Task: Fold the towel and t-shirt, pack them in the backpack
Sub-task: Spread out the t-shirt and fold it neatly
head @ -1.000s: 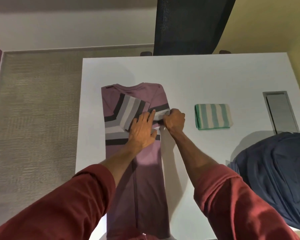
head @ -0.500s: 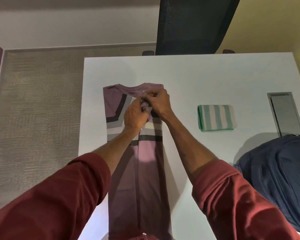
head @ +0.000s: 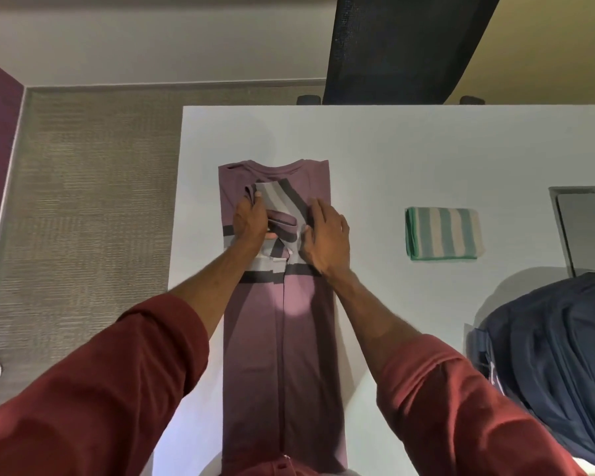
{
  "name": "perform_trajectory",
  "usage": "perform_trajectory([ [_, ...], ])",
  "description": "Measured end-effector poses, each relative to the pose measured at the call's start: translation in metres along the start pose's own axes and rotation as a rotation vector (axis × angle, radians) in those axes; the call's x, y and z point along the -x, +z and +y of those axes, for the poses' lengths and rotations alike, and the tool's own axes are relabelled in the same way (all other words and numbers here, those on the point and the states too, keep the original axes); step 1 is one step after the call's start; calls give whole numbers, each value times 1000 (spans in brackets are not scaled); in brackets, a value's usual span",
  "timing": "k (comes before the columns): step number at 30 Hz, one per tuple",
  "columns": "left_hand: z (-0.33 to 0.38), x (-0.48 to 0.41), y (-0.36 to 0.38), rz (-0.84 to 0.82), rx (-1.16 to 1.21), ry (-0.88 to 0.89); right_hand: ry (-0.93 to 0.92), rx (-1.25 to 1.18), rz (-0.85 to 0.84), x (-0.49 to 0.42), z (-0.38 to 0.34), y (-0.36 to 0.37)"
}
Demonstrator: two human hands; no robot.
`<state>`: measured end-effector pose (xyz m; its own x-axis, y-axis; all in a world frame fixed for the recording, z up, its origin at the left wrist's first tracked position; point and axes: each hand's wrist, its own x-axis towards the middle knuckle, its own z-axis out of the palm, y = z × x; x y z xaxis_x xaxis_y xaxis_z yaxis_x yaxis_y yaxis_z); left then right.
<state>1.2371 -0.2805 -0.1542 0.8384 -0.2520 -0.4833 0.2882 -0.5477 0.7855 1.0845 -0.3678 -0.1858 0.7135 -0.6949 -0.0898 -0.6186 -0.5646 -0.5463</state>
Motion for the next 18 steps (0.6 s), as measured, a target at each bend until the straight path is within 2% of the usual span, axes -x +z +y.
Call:
perform_trajectory([
  [4,-1,2,-8,-58,161,-41,-59,33,49,32,-1,16],
  [6,-4,-2,-13,-43,193,5,-66,22,41,44,-5,21],
  [9,-10,-16,-24,6,67,73,-164,118,-34,54,-7,32],
  [13,-18,-32,-40,98,-74,29,-291,259,-193,62,-2,47],
  [16,-27,-28,-45,148,-249,141,-394,328,-323,70,0,57],
  [18,-36,-22,-44,99,-366,255,-474,269,-364,73,-4,56],
])
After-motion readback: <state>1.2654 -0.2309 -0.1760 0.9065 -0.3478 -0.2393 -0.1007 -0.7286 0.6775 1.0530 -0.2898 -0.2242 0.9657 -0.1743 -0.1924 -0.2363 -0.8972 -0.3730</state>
